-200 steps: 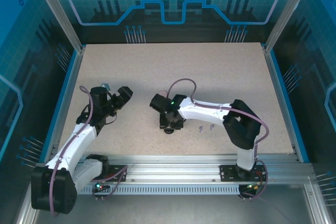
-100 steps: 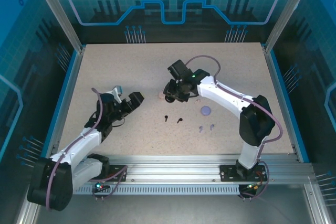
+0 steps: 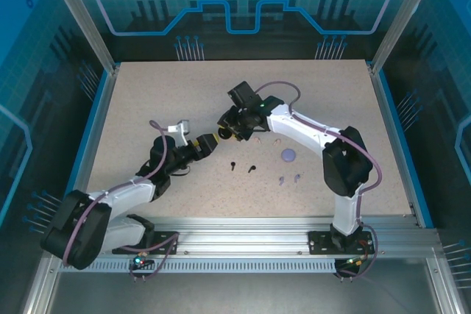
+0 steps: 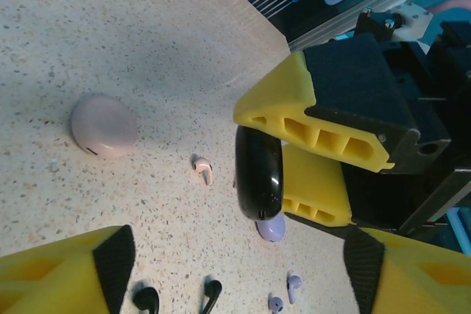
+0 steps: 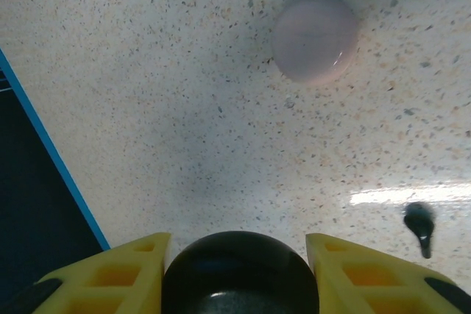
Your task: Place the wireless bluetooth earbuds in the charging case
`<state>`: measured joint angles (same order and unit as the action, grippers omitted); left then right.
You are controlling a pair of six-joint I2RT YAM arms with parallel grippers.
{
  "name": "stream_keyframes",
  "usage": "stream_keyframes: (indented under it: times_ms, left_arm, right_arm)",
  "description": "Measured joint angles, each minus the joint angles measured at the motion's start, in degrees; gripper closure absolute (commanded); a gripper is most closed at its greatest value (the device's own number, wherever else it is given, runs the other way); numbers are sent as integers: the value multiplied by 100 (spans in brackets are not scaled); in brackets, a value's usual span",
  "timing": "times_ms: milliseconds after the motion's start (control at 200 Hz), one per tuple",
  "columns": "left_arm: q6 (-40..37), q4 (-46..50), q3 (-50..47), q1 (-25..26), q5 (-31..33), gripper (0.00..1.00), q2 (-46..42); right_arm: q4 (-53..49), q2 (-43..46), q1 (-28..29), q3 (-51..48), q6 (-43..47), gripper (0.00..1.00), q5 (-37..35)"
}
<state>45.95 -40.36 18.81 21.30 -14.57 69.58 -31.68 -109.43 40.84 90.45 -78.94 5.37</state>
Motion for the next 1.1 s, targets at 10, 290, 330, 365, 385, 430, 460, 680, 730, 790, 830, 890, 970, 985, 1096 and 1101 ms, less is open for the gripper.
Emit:
stream_keyframes:
  times_ms: [10, 290, 330, 365, 385, 430, 460, 680, 730, 790, 830, 890, 970, 985, 1096, 1101]
  left_arm:
    - [0, -24, 0, 9, 0, 29, 24]
    - [2, -505, 15, 133, 127, 40, 319]
    - [2, -540, 22, 138, 146, 41, 343]
    - [2, -555, 33, 138, 168, 43, 361]
    - [2, -566, 33, 138, 175, 43, 367]
    - [2, -603, 44, 138, 199, 45, 391]
    - [2, -625, 52, 138, 216, 45, 409]
    - [2, -719, 186, 140, 280, 50, 597]
    - [4, -772, 212, 144, 286, 51, 651]
    - [7, -811, 234, 157, 299, 54, 704]
    - [7, -839, 245, 166, 319, 55, 743]
    - [7, -852, 251, 175, 323, 58, 776]
    - [7, -872, 258, 181, 337, 62, 809]
    - [7, -879, 260, 184, 337, 63, 813]
    - [9, -907, 269, 192, 356, 69, 815]
    - [11, -907, 271, 192, 363, 69, 815]
  right_arm:
    - [7, 0, 4, 0, -22, 57, 2]
    - [155, -11, 138, 107, -372, 57, 28]
    - [179, -11, 149, 107, -391, 57, 28]
    - [190, -11, 155, 107, -409, 57, 28]
    - [190, -11, 157, 107, -417, 57, 28]
    - [195, -11, 166, 107, -431, 57, 28]
    - [199, -11, 166, 107, -448, 57, 28]
    - [240, -11, 166, 107, -492, 57, 28]
    - [245, -11, 168, 107, -494, 57, 31]
    - [264, -11, 177, 107, -509, 57, 28]
    - [264, -11, 192, 107, -509, 57, 28]
    - [269, -11, 208, 107, -511, 57, 33]
    - [267, -13, 225, 107, -509, 57, 33]
    - [269, -11, 227, 107, -511, 57, 35]
    - [278, -15, 229, 107, -511, 57, 57]
    - [278, -15, 229, 107, -511, 57, 57]
